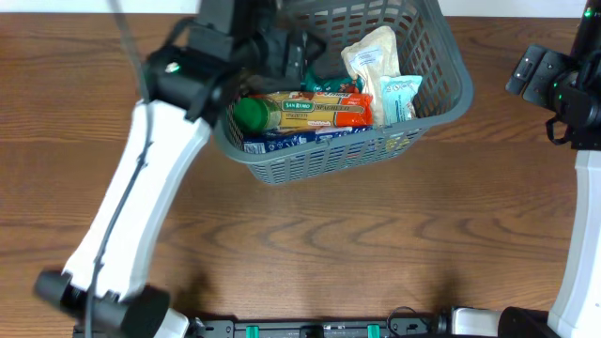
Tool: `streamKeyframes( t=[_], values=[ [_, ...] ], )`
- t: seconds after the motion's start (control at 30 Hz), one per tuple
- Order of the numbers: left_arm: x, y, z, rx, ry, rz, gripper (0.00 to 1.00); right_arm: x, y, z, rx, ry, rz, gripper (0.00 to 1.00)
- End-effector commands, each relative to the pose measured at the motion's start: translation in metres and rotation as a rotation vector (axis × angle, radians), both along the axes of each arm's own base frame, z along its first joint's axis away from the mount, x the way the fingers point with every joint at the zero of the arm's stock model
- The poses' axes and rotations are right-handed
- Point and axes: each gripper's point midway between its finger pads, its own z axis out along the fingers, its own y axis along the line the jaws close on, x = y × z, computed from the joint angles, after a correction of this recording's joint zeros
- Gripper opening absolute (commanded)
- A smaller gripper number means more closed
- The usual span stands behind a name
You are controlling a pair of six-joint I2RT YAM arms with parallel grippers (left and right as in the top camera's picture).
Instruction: Pack container
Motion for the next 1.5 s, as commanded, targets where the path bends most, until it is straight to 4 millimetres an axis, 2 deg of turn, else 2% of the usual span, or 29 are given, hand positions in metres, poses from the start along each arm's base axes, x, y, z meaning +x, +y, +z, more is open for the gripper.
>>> streamKeyframes(
  t=[0.0,0.13,0.23,0.33,0.47,0.63,0.73,0.9,1.0,1.03,1.07,1.1,1.17,1.2,1.47],
  values=[
    [-0.015,0.02,0.05,-0.001,-0.115,0.066,0.99,-0.002,-0.004,0.003,-0.006,-0.008,-0.024,0.99],
    [-0.029,0.063,0.074,0.066,-0.176,0.224,0.99,-0.002,-0.004,0.003,-0.006,-0.008,-0.024,0.99],
    [-0.041,0.1,0.078,0.14,-0.177,0.352,0.99,-0.002,-0.004,0.003,-0.006,-0.008,-0.024,0.99],
    [-0.054,0.138,0.073,0.204,-0.142,0.493,0.99,-0.002,-0.004,0.003,-0.006,-0.008,-0.024,0.99],
    [-0.073,0.182,0.054,0.252,-0.042,0.662,0.99,-0.002,-0.004,0.003,-0.006,-0.008,-0.024,0.99],
    [-0.098,0.231,0.02,0.249,0.137,0.856,0.99,-0.002,-0.004,0.003,-0.006,-0.008,-0.024,0.99],
    [-0.106,0.247,0.003,0.244,0.231,0.888,0.99,-0.002,-0.004,0.003,-0.006,-0.008,-0.024,0.99],
    [-0.105,0.254,-0.018,0.195,0.335,0.884,0.99,-0.002,-0.004,0.003,-0.006,-0.008,-0.024,0.99],
    [-0.1,0.255,-0.027,0.185,0.366,0.881,0.86,-0.002,-0.004,0.003,-0.006,-0.008,-0.024,0.99],
    [-0.098,0.255,-0.029,0.188,0.375,0.879,0.74,-0.002,-0.004,0.003,-0.006,-0.008,-0.024,0.99],
    [-0.096,0.255,-0.032,0.191,0.382,0.879,0.57,-0.002,-0.004,0.003,-0.006,-0.008,-0.024,0.99],
    [-0.094,0.255,-0.035,0.196,0.392,0.878,0.31,-0.002,-0.004,0.003,-0.006,-0.008,-0.024,0.99],
    [-0.091,0.255,-0.041,0.204,0.409,0.877,0.09,-0.002,-0.004,0.003,-0.006,-0.008,-0.024,0.99],
    [-0.088,0.255,-0.045,0.208,0.419,0.876,0.06,-0.002,-0.004,0.003,-0.006,-0.008,-0.024,0.99],
    [-0.075,0.255,-0.07,0.242,0.491,0.869,0.06,-0.002,-0.004,0.003,-0.006,-0.008,-0.024,0.99]
  ],
)
